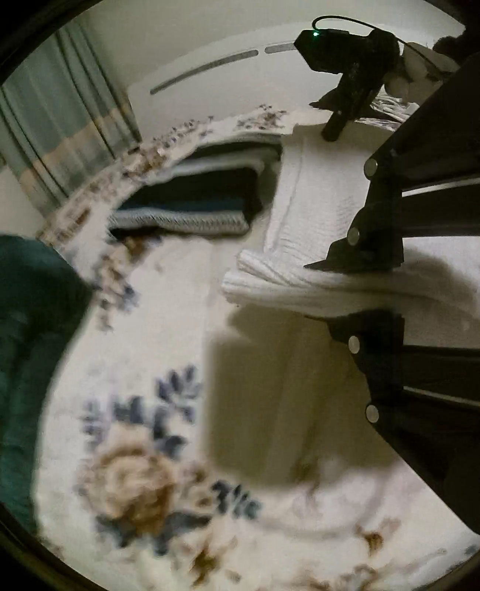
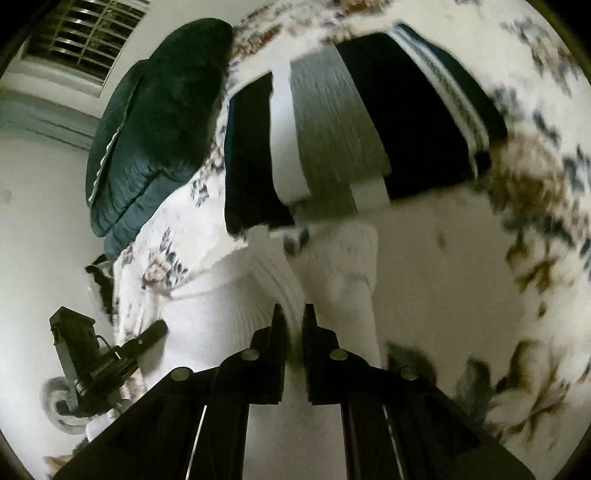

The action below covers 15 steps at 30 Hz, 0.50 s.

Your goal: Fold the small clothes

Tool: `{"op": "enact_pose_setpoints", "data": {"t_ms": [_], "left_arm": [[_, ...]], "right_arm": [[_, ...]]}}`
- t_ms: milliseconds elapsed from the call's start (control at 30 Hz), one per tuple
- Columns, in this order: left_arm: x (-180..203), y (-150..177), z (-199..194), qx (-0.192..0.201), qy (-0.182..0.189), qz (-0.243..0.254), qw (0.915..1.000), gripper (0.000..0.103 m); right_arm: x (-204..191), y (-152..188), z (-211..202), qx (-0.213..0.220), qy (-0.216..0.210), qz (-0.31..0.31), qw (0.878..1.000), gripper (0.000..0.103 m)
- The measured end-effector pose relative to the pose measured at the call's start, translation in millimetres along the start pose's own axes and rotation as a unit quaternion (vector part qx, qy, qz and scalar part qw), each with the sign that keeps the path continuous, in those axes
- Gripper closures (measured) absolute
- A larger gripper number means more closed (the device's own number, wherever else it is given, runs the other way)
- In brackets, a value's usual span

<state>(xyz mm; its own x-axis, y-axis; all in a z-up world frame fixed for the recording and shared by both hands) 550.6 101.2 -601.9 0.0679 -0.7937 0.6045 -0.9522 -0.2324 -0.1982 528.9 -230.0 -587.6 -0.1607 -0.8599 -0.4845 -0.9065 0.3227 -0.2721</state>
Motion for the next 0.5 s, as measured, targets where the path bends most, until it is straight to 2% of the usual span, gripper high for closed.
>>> {"op": "enact_pose_setpoints", "data": {"t_ms": [100,167,267,300,333,367,400,433,500], "left_arm": [[-19.2,4.2,26.2,-0.042,-0.001,-0.024,0.9988,0.086],[-19.8,6.8,22.5,-0.047,0.014,-0.028,0.9984,0.082],[-21.8,13.6,4.9,-0.056,0.043,-0.046,0.9965,0.065],[-23.1,18.0,-3.3,-0.054,0.060,-0.053,0.9953,0.062],[-25.3,23.2,-11.7,-0.053,0.066,-0.058,0.9947,0.056],[-25.3,25.2,-12.6,-0.052,0.066,-0.060,0.9946,0.047],[-26.8,31.2,-18.2,-0.051,0.071,-0.061,0.9943,0.042],[-29.9,40.0,-23.1,-0.053,0.076,-0.064,0.9936,0.041],[-32.3,59.1,-19.6,-0.070,0.093,-0.076,0.9903,0.039]], "right_arm": [[14.7,0.2,41.4,-0.052,0.033,0.008,0.998,0.096],[21.3,4.5,60.7,-0.079,0.043,0.006,0.996,0.095],[18.3,5.2,62.8,-0.093,0.033,-0.005,0.995,0.091],[18.9,6.9,59.1,-0.098,0.018,0.002,0.995,0.080],[20.4,7.3,55.1,-0.102,0.012,0.008,0.995,0.061],[22.1,8.7,50.2,-0.106,0.004,0.014,0.994,0.053],[25.0,12.0,43.1,-0.106,-0.010,0.022,0.994,0.041],[29.9,17.3,34.7,-0.103,-0.025,0.030,0.994,0.030],[31.2,33.2,26.5,-0.114,-0.056,0.042,0.991,0.016]]}}
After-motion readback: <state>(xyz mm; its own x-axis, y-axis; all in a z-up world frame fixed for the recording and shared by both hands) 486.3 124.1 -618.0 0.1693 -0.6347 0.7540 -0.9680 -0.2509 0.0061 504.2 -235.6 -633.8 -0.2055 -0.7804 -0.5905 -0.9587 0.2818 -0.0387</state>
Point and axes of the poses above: each gripper's, at about its wrist camera, not at the fingertips, and z roughly the way its jaws point, x to its right, y to its underside, the point moved 6 cm from there along z, roughly the way its jaws point, and after that the axes turned 6 degrees about -z, right-handed, at the moved point
